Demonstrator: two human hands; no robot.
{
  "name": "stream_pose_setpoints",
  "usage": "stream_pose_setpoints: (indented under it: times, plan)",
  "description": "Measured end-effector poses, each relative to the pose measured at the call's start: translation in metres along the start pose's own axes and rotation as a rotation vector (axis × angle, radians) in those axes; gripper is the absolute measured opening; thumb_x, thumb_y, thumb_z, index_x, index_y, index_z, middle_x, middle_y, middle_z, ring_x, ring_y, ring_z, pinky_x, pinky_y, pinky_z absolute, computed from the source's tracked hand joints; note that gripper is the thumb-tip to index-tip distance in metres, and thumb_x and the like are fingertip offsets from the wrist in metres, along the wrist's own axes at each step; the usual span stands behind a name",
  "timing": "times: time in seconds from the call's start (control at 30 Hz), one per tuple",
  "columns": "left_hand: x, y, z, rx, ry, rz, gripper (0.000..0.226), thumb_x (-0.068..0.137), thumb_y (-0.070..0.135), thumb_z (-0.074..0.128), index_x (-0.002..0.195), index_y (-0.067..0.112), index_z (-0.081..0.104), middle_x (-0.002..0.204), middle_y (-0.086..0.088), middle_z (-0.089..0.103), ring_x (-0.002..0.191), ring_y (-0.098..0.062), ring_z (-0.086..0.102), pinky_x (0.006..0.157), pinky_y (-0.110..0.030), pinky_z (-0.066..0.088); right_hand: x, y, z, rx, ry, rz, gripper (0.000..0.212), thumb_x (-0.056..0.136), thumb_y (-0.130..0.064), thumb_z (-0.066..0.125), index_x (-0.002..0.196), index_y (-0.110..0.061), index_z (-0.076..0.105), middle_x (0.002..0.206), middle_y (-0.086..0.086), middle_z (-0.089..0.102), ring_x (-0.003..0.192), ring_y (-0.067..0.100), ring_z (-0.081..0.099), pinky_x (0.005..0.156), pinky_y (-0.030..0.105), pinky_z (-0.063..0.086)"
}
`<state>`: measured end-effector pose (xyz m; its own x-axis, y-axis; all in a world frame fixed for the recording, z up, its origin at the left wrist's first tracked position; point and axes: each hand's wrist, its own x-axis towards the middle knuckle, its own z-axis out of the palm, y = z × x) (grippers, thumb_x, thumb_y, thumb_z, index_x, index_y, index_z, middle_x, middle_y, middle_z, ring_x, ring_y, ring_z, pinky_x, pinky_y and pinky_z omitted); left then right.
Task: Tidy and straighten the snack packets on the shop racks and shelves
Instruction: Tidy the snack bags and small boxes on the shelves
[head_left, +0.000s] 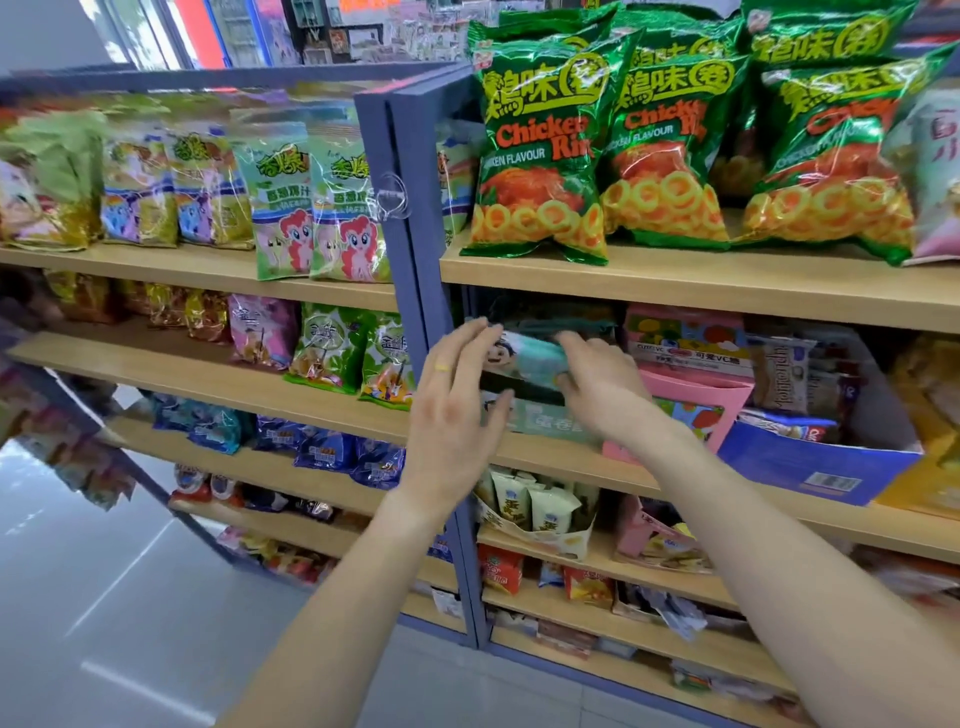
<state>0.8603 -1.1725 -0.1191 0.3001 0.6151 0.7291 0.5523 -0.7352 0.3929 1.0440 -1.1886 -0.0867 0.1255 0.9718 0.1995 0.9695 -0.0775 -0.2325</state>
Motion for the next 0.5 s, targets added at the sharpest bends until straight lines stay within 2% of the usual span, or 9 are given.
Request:
stream_pose_setpoints:
  times: [0.07,0.17,0.23,0.3,0.4,0.5]
  plan:
    - [-0.014,0.000,0.015,-0.010,0.053,0.004,0.053,0.094,0.002,0.068,0.144,0.004,0.053,0.146,-0.010,0.052,0.139,-0.023,0.047,0.120,-0.028,0.035,0.008,-0.005,0.010,-0.042,-0.018,0.069,0.049,0.097,-0.007,0.056,0.144,-0.011,0.043,0.123,0.017,0.062,0.114,0.039,0.059,0.091,0.045,0.046]
    - [-0.025,-0.013,0.039,-0.003,-0.087,-0.044,0.050,0.098,-0.004,0.057,0.147,0.003,0.049,0.151,-0.010,0.049,0.142,-0.023,0.045,0.119,-0.032,0.037,0.018,-0.008,0.023,-0.027,-0.082,0.114,0.023,0.094,-0.004,0.055,0.116,-0.007,0.058,0.110,0.017,0.067,0.103,0.039,0.064,0.076,0.041,0.047]
    - [-0.029,-0.024,0.051,0.048,-0.168,-0.038,0.052,0.096,-0.007,0.056,0.147,0.000,0.048,0.153,-0.013,0.048,0.143,-0.026,0.044,0.120,-0.034,0.037,0.027,-0.009,0.027,-0.031,-0.155,0.156,0.017,0.097,-0.009,0.053,0.111,-0.009,0.062,0.111,0.013,0.067,0.103,0.035,0.065,0.080,0.040,0.051]
    - [-0.030,-0.033,0.061,0.103,-0.219,-0.023,0.057,0.092,-0.012,0.057,0.147,-0.002,0.048,0.153,-0.016,0.047,0.144,-0.028,0.042,0.121,-0.035,0.035,0.037,-0.010,0.028,-0.043,-0.262,0.155,0.021,0.099,-0.013,0.048,0.116,-0.010,0.061,0.112,0.010,0.063,0.105,0.033,0.063,0.087,0.040,0.053]
    - [-0.032,-0.042,0.070,0.166,-0.275,-0.003,0.063,0.088,-0.014,0.057,0.149,-0.003,0.045,0.155,-0.018,0.044,0.148,-0.029,0.038,0.124,-0.038,0.031,0.051,-0.008,0.030,-0.040,-0.409,0.124,0.013,0.100,-0.013,0.044,0.106,-0.013,0.055,0.108,0.008,0.058,0.096,0.027,0.056,0.085,0.038,0.049]
    - [-0.029,-0.047,0.076,0.231,-0.300,0.018,0.065,0.086,-0.013,0.057,0.149,-0.005,0.045,0.155,-0.021,0.045,0.148,-0.033,0.038,0.124,-0.042,0.031,0.056,-0.004,0.035,-0.030,-0.446,0.122,0.012,0.100,-0.012,0.043,0.107,-0.014,0.052,0.114,0.009,0.057,0.098,0.025,0.054,0.086,0.036,0.047]
